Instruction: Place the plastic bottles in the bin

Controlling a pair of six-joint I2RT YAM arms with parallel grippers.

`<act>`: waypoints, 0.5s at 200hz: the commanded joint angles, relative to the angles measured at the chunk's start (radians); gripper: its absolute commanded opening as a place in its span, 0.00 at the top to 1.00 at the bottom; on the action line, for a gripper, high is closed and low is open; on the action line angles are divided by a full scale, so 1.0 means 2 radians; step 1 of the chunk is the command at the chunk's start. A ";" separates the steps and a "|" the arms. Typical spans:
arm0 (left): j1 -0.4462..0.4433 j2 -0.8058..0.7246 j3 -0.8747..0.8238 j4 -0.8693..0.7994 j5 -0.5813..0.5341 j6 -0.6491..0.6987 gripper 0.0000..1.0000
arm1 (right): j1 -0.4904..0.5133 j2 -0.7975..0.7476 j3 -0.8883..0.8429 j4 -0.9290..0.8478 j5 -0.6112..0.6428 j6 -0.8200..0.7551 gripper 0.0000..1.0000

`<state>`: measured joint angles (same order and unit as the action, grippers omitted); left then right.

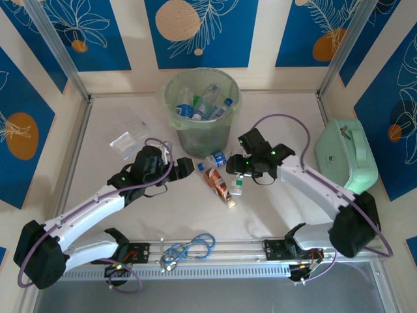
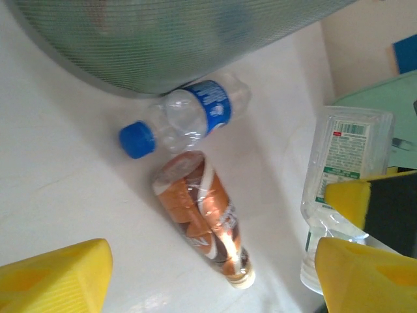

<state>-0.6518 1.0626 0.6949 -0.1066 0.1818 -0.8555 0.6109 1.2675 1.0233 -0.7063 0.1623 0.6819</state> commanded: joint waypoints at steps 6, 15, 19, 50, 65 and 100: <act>-0.011 -0.004 0.000 0.129 0.086 -0.008 0.18 | 0.014 -0.074 -0.001 0.010 -0.061 0.017 0.43; -0.018 0.002 -0.001 0.167 0.110 -0.014 0.18 | 0.015 -0.092 0.008 0.019 -0.073 0.023 0.43; -0.021 0.006 0.000 0.180 0.120 -0.016 0.18 | 0.015 -0.099 0.013 0.022 -0.079 0.024 0.43; -0.057 0.034 0.017 0.272 0.176 -0.026 0.16 | 0.014 -0.118 0.074 0.062 -0.104 0.043 0.43; -0.067 0.047 0.024 0.311 0.193 -0.040 0.16 | 0.008 -0.115 0.102 0.089 -0.117 0.057 0.43; -0.070 0.059 0.021 0.407 0.203 -0.083 0.17 | -0.014 -0.091 0.148 0.151 -0.158 0.086 0.43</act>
<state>-0.7784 1.1694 0.7158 0.5083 0.5068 -0.9627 0.6056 1.0485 1.2476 -0.5720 -0.0597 0.7834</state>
